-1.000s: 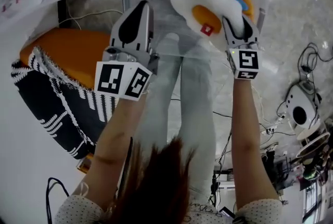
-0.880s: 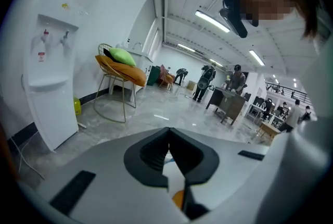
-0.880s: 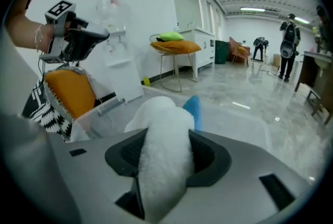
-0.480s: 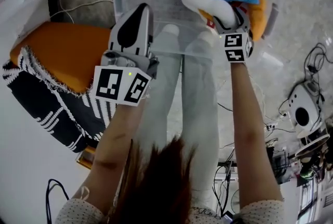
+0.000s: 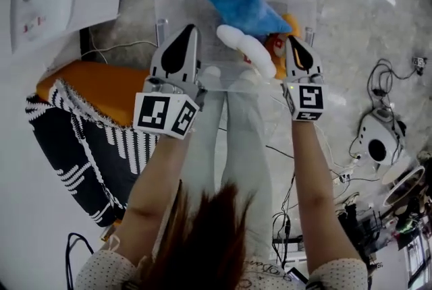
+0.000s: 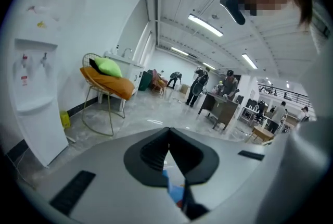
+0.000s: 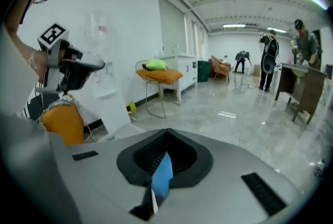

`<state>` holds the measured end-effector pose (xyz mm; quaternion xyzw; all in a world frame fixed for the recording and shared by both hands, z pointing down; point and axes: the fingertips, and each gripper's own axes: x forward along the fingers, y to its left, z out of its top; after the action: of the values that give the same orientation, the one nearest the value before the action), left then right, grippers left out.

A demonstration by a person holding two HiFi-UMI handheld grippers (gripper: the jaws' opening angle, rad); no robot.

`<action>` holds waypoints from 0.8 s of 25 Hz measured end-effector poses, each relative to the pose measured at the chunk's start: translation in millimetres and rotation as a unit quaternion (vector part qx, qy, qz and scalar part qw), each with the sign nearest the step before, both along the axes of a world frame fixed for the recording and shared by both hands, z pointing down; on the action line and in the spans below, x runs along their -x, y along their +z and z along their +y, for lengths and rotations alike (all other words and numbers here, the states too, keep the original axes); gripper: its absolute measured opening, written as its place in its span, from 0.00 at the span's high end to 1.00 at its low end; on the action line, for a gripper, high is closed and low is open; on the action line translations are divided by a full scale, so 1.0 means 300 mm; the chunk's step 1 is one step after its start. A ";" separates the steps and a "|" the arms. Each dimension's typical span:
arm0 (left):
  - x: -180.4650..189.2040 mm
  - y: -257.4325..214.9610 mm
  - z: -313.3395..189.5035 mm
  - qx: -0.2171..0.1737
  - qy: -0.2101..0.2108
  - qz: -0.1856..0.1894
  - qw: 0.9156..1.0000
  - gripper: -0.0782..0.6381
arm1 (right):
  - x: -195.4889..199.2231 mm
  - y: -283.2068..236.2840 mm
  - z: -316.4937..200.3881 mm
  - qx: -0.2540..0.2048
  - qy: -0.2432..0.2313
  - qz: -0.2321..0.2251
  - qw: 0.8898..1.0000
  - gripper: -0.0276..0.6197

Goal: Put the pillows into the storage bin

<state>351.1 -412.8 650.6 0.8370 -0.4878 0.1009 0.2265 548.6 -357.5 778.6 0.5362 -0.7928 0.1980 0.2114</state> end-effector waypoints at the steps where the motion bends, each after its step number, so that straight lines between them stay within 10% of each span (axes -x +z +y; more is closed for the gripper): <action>1: -0.019 -0.063 -0.004 -0.005 0.006 -0.001 1.000 0.89 | -0.017 -0.101 -0.012 -0.014 0.007 -0.004 1.000 0.94; 20: -0.094 -0.975 0.100 -0.124 0.085 -0.040 0.988 0.89 | -0.103 -1.431 0.089 -0.154 0.053 -0.108 0.981 0.94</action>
<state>379.2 -382.9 358.2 0.8924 -0.4321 0.0922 0.0918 579.6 -330.9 349.4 0.5793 -0.8023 0.1412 0.0281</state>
